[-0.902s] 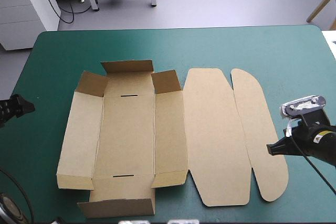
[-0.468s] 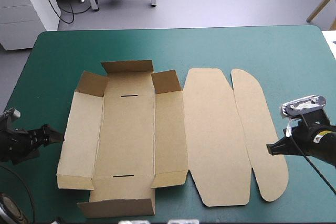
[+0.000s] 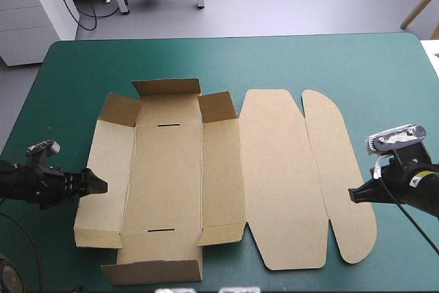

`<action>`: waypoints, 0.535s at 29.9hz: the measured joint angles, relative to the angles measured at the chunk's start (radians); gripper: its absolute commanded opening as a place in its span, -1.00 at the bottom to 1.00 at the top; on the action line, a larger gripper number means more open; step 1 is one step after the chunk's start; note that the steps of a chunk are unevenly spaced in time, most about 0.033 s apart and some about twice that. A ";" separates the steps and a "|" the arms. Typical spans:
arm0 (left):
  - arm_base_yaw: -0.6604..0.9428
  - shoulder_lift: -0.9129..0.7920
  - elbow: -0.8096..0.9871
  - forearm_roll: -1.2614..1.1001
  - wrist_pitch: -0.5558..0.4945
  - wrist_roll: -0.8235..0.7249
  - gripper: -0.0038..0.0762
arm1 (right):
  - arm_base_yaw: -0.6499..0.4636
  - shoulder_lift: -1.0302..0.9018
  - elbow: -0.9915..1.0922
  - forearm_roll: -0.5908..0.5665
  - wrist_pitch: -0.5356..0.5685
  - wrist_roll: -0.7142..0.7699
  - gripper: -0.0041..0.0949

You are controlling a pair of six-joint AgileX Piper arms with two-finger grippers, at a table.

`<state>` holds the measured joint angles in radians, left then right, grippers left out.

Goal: Fold the box

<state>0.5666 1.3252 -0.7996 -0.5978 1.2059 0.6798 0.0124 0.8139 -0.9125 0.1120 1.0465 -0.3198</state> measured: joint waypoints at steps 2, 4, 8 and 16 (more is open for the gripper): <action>-0.033 0.000 0.000 0.002 0.000 0.001 0.84 | 0.000 0.000 0.000 0.001 0.000 0.000 -0.96; -0.055 0.000 0.000 0.004 0.000 0.001 0.84 | 0.000 0.000 0.000 0.002 0.000 0.000 -0.96; -0.090 0.000 0.000 0.006 0.000 -0.003 0.84 | 0.000 0.000 0.000 0.003 0.000 0.000 -0.96; -0.158 0.000 0.046 0.006 -0.005 -0.015 0.84 | 0.000 0.000 0.000 0.015 0.000 0.000 -0.96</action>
<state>0.4081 1.3252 -0.7531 -0.5916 1.2005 0.6651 0.0124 0.8139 -0.9125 0.1266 1.0465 -0.3198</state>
